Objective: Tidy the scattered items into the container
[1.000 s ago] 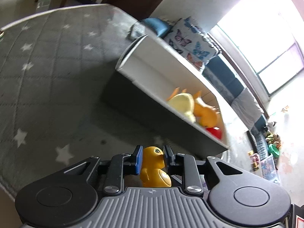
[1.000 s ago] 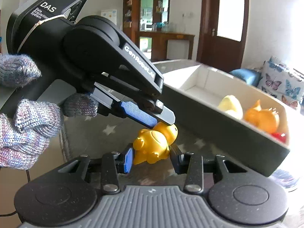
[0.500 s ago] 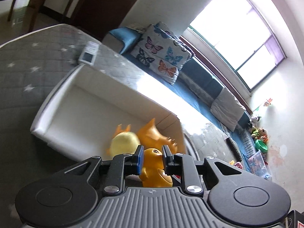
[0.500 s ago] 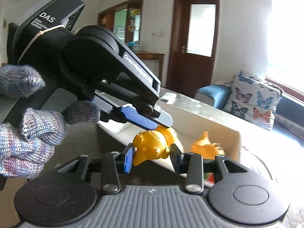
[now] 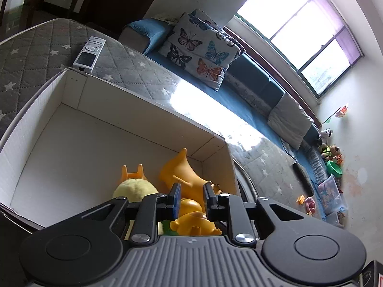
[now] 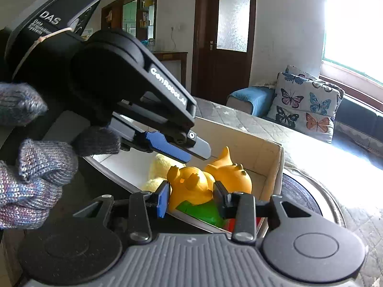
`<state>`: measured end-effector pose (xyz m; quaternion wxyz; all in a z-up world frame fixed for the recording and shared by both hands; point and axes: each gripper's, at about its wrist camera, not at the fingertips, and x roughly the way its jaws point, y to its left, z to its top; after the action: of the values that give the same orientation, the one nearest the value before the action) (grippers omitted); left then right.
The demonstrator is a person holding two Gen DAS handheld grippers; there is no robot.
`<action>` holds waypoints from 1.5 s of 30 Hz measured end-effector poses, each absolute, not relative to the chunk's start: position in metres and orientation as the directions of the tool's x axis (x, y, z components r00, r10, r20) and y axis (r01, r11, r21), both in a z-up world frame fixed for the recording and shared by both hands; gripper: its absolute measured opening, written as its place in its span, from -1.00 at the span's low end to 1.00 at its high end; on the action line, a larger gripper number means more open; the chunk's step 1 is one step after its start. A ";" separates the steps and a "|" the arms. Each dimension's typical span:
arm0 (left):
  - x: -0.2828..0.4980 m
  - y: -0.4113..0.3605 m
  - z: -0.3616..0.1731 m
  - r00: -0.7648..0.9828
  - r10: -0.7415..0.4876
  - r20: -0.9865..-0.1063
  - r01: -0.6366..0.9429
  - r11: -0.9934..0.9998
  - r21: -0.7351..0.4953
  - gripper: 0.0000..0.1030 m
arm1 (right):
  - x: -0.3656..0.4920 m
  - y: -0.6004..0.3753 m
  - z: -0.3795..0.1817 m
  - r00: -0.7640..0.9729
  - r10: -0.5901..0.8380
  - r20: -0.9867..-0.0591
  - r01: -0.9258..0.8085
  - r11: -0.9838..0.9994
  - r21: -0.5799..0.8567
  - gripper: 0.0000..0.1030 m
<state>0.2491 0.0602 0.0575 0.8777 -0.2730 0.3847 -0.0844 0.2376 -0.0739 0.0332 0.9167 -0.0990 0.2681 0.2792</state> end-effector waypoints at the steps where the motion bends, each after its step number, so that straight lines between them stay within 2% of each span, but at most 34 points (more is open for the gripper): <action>1: 0.247 0.061 0.058 0.692 -0.356 -0.628 -0.060 0.839 -0.541 -0.59 | 0.238 -0.074 0.033 0.701 0.457 -0.547 -0.564 0.825 -0.033 -0.24; 8: 0.236 0.059 0.062 0.705 -0.333 -0.625 -0.052 0.856 -0.515 -0.54 | 0.240 -0.075 0.029 0.718 0.429 -0.548 -0.538 0.841 -0.047 -0.20; 10: 0.232 0.060 0.063 0.707 -0.329 -0.626 -0.053 0.858 -0.511 -0.54 | 0.239 -0.076 0.029 0.728 0.414 -0.547 -0.525 0.849 -0.056 -0.04; 12: 0.228 0.062 0.063 0.709 -0.326 -0.625 -0.054 0.859 -0.510 -0.53 | 0.239 -0.079 0.030 0.734 0.408 -0.543 -0.519 0.853 -0.062 0.03; 20: 0.217 0.065 0.063 0.710 -0.314 -0.630 -0.064 0.863 -0.501 -0.53 | 0.240 -0.096 0.026 0.770 0.329 -0.547 -0.439 0.895 -0.079 0.03; 38: 0.204 0.064 0.061 0.703 -0.288 -0.650 -0.070 0.882 -0.467 -0.53 | 0.225 -0.112 0.029 0.779 0.317 -0.540 -0.395 0.918 -0.031 0.05; 41: 0.198 0.062 0.062 0.708 -0.277 -0.650 -0.061 0.892 -0.447 -0.53 | 0.221 -0.112 0.028 0.776 0.320 -0.544 -0.391 0.920 -0.016 0.12; 43: 0.193 0.060 0.063 0.712 -0.269 -0.648 -0.054 0.900 -0.433 -0.53 | 0.218 -0.111 0.028 0.775 0.323 -0.543 -0.390 0.921 -0.009 0.25; 45: 0.188 0.058 0.064 0.718 -0.257 -0.647 -0.045 0.910 -0.412 -0.53 | 0.215 -0.110 0.028 0.774 0.327 -0.542 -0.390 0.921 -0.003 0.26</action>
<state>0.1883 0.0579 0.0642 0.9040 -0.2037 0.3712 -0.0586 0.2155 -0.1102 0.0280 0.9401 -0.0575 0.2765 0.1908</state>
